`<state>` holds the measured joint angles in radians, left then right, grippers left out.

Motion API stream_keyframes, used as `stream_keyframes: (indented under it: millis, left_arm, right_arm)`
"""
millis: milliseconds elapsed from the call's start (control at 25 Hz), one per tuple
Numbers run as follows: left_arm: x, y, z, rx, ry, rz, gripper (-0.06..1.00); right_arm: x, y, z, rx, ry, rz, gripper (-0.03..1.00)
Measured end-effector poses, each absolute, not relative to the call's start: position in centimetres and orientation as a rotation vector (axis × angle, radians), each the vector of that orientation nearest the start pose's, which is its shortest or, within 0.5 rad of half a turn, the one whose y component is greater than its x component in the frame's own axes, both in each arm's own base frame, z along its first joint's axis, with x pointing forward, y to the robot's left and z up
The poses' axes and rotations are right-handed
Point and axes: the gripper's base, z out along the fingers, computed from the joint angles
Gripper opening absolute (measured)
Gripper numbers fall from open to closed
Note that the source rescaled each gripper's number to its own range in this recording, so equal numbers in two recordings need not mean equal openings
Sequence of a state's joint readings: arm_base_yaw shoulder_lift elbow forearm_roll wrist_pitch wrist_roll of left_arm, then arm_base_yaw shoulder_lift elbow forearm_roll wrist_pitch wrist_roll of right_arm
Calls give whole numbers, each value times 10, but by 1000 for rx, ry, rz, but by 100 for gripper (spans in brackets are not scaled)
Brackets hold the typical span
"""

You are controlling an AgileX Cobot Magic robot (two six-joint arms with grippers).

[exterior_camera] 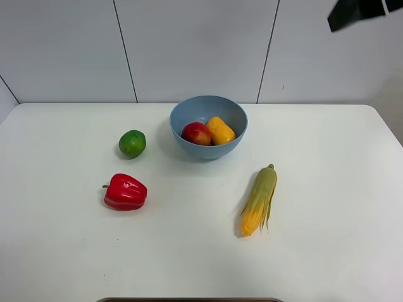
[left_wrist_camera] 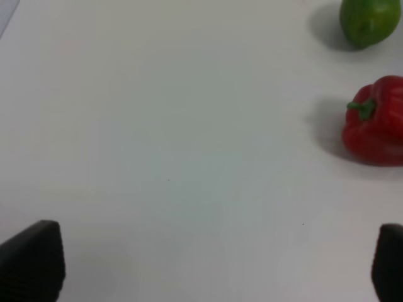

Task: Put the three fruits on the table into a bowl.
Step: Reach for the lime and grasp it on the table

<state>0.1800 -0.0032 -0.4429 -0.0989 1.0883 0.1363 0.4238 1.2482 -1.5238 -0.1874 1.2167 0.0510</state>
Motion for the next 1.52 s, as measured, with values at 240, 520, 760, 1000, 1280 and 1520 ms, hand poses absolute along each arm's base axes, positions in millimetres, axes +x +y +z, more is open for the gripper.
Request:
stream_keyframes:
  millis: [240, 520, 760, 1000, 1280, 1520]
  left_arm:
    - [1, -8, 259, -42, 2122, 68, 100]
    - [1, -8, 259, -42, 2122, 68, 100]
    - [1, -8, 259, -44, 2122, 67, 100]
    - [1, -8, 259, -44, 2122, 67, 100]
    - [1, -8, 259, -42, 2122, 68, 100]
    - [1, -8, 259, -42, 2122, 68, 100]
  right_arm:
    - [158, 48, 407, -381, 2417, -86, 49]
    - [86, -4, 374, -59, 2374, -153, 49]
    - [31, -11, 343, 112, 2197, -86, 49]
    - [4, -10, 302, 129, 2109, -64, 49]
    - [-15, -10, 293, 131, 2005, -55, 49]
    - [-15, -10, 292, 131, 2008, -55, 49]
